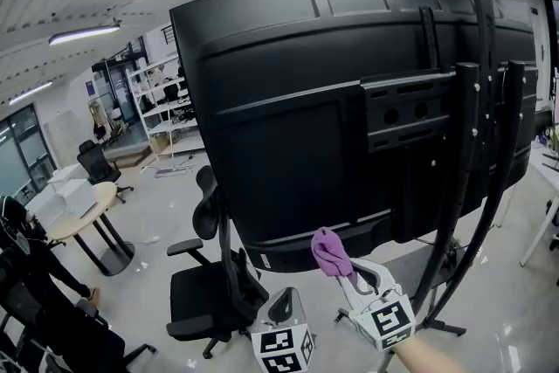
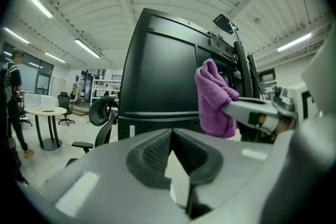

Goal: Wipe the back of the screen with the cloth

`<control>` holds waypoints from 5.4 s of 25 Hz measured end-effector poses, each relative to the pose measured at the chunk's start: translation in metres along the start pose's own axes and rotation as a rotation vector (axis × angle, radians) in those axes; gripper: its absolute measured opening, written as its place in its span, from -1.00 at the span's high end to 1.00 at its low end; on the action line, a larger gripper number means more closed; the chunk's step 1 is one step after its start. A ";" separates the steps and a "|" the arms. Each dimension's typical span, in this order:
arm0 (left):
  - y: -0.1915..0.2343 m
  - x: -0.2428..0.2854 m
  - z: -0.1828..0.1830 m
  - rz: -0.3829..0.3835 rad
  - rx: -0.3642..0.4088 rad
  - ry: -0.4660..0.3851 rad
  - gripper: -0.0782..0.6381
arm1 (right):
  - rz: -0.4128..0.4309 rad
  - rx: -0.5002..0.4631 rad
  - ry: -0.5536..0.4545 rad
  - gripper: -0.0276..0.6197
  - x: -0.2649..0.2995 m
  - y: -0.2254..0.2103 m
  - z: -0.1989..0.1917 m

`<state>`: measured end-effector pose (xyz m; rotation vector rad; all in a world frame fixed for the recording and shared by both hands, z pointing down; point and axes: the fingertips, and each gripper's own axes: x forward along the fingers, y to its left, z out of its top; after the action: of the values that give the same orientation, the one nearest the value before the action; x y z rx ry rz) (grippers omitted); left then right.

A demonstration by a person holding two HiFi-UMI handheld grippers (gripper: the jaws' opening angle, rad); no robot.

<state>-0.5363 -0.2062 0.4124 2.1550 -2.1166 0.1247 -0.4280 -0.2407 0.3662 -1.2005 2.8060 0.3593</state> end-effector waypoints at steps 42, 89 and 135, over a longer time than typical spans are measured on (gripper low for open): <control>-0.708 0.172 0.017 -0.443 0.034 0.055 0.76 | -0.388 -0.052 0.115 0.77 -0.439 -0.562 -0.030; -0.738 0.327 0.088 -0.138 -0.032 -0.063 0.76 | -0.276 -1.045 0.065 0.77 -0.221 -0.824 0.103; -0.739 -0.029 -0.079 0.001 -0.106 0.049 0.76 | 0.058 0.150 0.132 0.78 -0.565 -0.479 -0.088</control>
<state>0.2036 -0.1541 0.4668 2.0703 -2.0498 0.0631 0.3110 -0.1837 0.4489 -1.1530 2.9223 0.0726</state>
